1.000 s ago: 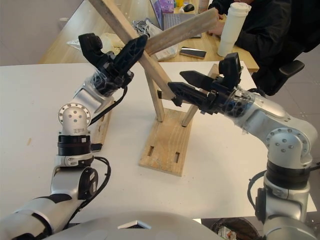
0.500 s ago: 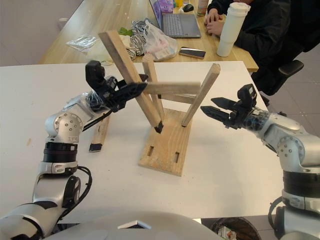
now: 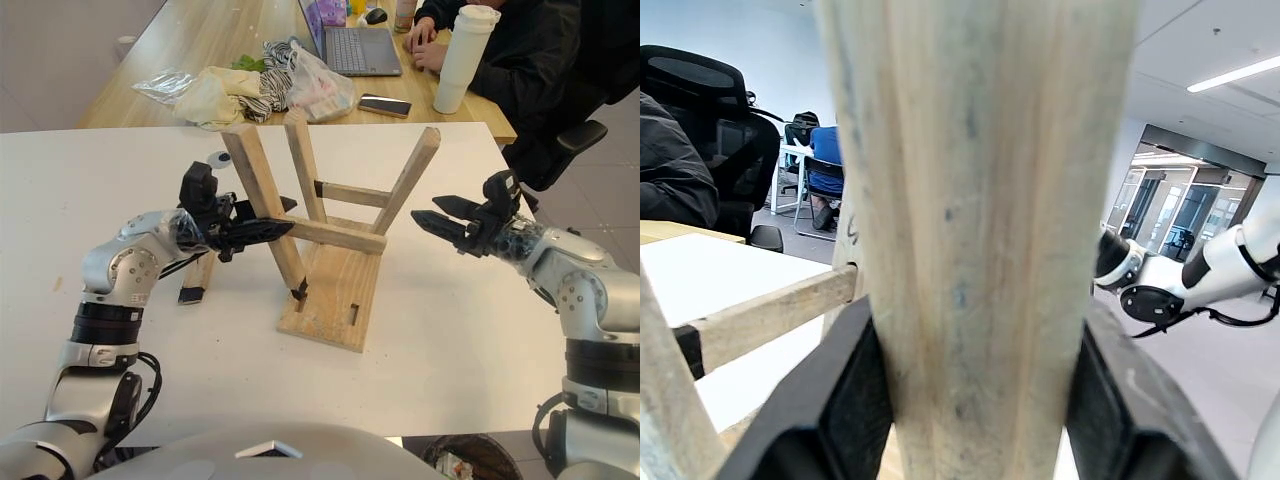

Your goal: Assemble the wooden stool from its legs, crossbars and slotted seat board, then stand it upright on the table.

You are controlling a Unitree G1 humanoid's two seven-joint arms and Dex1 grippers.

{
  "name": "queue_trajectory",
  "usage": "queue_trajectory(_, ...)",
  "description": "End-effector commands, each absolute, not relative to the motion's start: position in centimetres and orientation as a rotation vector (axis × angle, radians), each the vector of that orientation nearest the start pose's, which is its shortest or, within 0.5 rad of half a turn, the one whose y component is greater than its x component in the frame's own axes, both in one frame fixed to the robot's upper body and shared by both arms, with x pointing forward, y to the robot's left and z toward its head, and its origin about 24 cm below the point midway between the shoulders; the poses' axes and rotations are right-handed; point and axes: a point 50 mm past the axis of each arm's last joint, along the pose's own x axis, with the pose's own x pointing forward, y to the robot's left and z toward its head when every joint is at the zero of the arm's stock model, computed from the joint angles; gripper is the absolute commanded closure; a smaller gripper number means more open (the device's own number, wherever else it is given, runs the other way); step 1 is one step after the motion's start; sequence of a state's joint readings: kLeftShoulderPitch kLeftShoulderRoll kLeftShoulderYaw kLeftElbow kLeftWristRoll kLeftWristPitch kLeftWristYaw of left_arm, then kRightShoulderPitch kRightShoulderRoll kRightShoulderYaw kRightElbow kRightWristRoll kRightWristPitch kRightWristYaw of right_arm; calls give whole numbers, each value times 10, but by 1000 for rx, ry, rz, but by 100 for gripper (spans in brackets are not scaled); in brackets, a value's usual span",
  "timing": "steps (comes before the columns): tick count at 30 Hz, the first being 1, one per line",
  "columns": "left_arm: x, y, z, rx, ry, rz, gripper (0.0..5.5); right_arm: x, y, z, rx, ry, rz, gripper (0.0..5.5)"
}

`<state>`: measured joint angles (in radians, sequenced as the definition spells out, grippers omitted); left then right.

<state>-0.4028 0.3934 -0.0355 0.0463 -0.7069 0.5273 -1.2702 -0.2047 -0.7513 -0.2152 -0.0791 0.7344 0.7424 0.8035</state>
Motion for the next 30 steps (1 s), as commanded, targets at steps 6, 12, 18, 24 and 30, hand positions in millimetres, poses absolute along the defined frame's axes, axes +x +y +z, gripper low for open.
queue_trajectory(6, 271, 132, 110, -280, 32, -1512, 342, 260, -246, 142, 133, 275, 769, 212)
queue_trajectory(12, 267, 132, 105, -258, 33, -1509, 342, 264, -243, 141, 145, 283, 786, 212)
queue_trajectory(18, 266, 135, 104, -224, 43, -1512, 342, 265, -241, 140, 148, 283, 790, 212)
queue_trajectory(24, 265, 135, 100, -180, 44, -1525, 342, 266, -241, 140, 147, 281, 792, 212)
queue_trajectory(30, 254, 135, 85, -132, 80, -1560, 342, 264, -242, 141, 147, 278, 787, 212)
